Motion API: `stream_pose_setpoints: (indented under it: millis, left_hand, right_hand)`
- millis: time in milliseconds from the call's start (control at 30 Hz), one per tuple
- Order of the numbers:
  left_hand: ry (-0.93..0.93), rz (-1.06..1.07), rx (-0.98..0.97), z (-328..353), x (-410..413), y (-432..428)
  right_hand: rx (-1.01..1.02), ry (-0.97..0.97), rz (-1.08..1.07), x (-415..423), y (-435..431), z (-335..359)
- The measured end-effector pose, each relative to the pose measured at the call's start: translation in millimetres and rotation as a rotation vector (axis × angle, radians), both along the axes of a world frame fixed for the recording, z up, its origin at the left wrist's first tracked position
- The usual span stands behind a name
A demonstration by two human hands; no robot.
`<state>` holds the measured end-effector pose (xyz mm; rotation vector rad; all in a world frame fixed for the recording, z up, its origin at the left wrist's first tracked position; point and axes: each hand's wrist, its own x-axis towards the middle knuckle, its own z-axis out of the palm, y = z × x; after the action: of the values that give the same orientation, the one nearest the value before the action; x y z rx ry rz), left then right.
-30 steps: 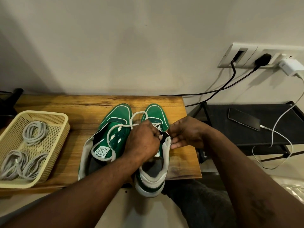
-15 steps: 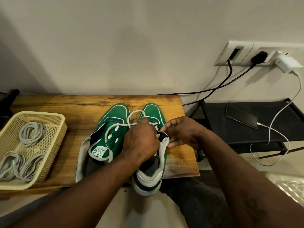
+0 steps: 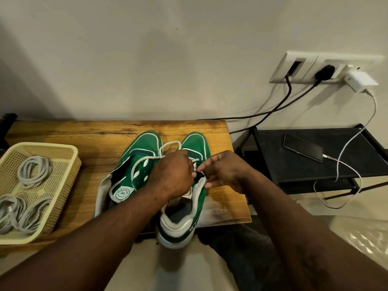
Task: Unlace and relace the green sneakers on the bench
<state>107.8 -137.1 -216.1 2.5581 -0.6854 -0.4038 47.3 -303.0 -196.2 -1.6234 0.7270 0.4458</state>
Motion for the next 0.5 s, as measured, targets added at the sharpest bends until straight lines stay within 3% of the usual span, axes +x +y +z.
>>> stream_pose_setpoints:
  millis: [167, 300, 500]
  left_hand:
    - [0.198, -0.047, -0.015, 9, 10, 1]
    - [0.234, -0.075, 0.028, 13, 13, 3]
    - [0.027, 0.03, 0.037, 18, 6, 3]
  right_hand:
    - [0.054, -0.016, -0.012, -2, -3, 0]
    - [0.078, -0.009, 0.015, -1, -4, 2]
    - [0.128, 0.002, 0.002, -2, -6, 5]
